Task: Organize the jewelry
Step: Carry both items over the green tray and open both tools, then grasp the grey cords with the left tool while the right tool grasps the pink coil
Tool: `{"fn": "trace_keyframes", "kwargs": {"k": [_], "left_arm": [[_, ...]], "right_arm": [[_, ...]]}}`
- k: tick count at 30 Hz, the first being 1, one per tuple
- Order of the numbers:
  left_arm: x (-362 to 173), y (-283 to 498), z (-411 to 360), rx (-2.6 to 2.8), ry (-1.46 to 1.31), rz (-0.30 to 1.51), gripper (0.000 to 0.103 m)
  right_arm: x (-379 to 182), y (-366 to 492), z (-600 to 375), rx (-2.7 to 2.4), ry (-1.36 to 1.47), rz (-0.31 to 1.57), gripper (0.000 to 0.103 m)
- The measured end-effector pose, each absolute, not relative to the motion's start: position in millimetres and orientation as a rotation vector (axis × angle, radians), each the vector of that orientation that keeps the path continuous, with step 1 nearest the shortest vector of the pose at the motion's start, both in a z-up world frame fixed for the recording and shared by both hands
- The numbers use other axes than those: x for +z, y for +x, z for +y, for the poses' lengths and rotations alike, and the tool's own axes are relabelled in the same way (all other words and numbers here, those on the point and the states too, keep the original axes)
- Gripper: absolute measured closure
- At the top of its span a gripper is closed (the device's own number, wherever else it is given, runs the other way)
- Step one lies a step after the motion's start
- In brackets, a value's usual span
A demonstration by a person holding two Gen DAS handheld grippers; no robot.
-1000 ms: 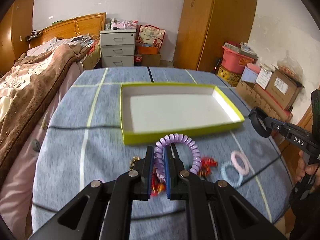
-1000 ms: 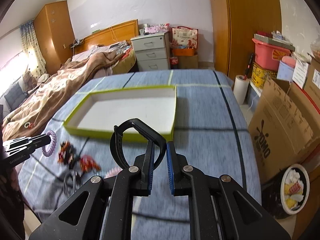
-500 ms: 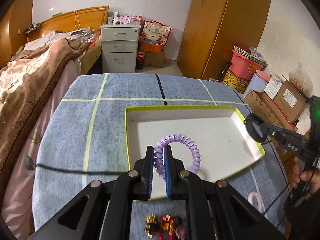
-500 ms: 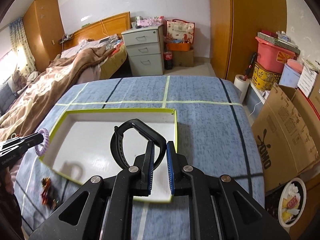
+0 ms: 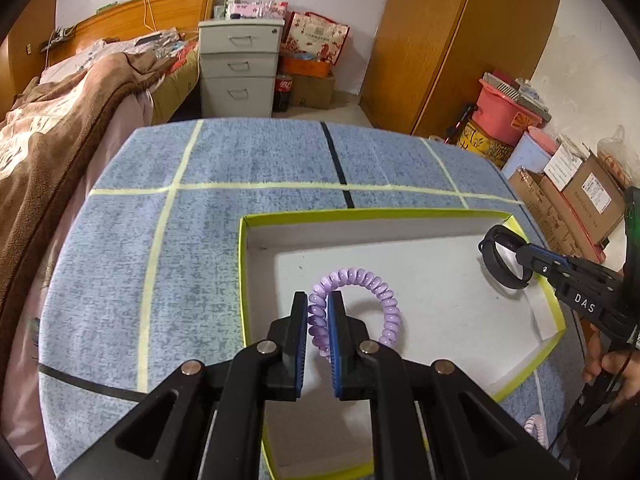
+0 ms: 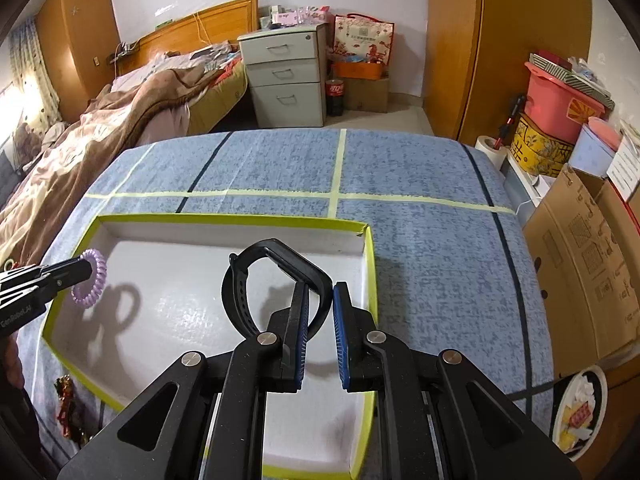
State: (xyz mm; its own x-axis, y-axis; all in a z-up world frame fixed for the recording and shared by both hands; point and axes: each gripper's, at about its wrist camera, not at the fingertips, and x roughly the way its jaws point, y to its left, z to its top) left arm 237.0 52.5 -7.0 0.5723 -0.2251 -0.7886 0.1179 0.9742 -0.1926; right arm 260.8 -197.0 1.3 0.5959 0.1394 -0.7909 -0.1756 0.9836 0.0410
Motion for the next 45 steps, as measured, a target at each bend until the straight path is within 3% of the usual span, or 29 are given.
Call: {"fn": "trace_keyframes", "kwargs": {"k": [24,27,30,31,45], "left_arm": [[-17.0,249.2,50.2,-0.201,-0.124,0.98,0.091],[-15.7,245.2,49.3,-0.204,-0.127,0.973,0.082],[-9.8,239.2,48.4,-0.202,-0.134,0.951,0.061],[-7.4,235.7,49.5,-0.195,-0.139,0.944,0.06],[23.1,157.2,63.0,-0.208,-0.179,0.83,0.055]], "right_arm": [[-7.8,272.6,-196.6,0.163,-0.059,0.945,0.09],[-4.0,268.2,-196.2,0.177,-0.043,0.929,0.086],[2.5,261.3,-194.9,0.191,-0.041,0.901,0.068],[4.3,259.0,-193.9,0.191,-0.04,0.894,0.063],[32.6,188.5,-194.8,0.265,-0.019,0.805,0.063]]}}
